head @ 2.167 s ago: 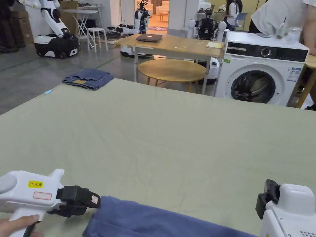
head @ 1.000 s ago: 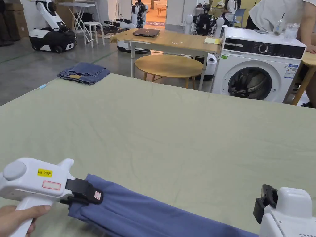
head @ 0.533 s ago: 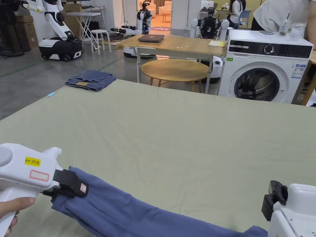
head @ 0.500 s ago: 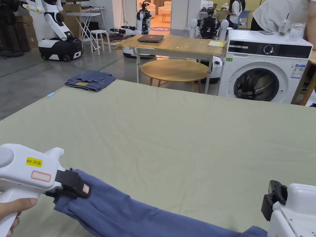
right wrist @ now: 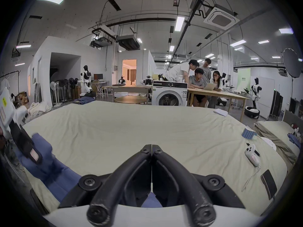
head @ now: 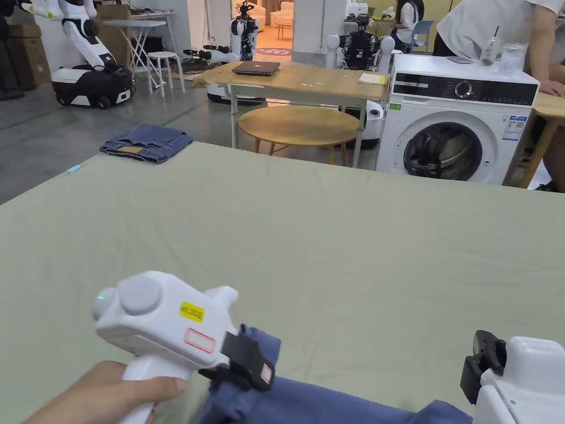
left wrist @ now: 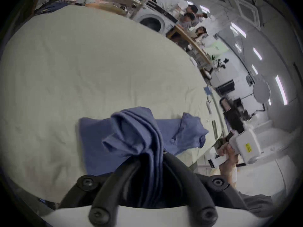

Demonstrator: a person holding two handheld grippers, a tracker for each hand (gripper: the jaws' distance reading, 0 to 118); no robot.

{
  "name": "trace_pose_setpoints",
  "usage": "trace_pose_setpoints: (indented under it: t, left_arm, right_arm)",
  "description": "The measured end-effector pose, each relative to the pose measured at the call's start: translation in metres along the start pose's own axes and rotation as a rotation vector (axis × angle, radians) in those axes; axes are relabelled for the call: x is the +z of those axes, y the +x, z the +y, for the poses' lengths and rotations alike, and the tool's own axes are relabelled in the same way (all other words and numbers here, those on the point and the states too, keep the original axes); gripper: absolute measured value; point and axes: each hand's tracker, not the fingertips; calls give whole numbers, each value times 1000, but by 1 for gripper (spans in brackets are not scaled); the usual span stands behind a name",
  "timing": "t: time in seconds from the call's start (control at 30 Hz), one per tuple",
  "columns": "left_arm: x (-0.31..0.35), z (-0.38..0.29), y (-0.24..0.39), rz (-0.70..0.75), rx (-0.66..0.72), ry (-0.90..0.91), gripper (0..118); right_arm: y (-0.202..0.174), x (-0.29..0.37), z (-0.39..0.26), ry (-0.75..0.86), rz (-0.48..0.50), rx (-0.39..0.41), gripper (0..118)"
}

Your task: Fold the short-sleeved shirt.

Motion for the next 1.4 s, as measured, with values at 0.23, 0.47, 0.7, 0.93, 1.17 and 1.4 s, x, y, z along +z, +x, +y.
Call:
trace_pose_setpoints:
  t: [0.23,0.47,0.7,0.93,1.17,1.4]
  left_arm:
    - [-82,5,7,110,16,-121,0]
    - [-98,1,7,102,67,-126,43]
    - [-53,5,28,48,2,-87,43]
    - [-15,3,20,25,-12,52,9]
    - [-69,-11,-2,25,-3,-78,3]
    - [-109,-23,-4,-296,55,-53,3]
  right_arm:
    - [5,2,-7,-32,-15,-4,0]
    - [6,5,-11,-52,-21,-5,0]
    - [10,6,-13,-64,-25,-5,0]
    - [12,7,-16,-76,-24,-26,0]
    - [13,6,-19,-87,-20,-35,0]
    - [14,9,-21,-95,-25,-28,0]
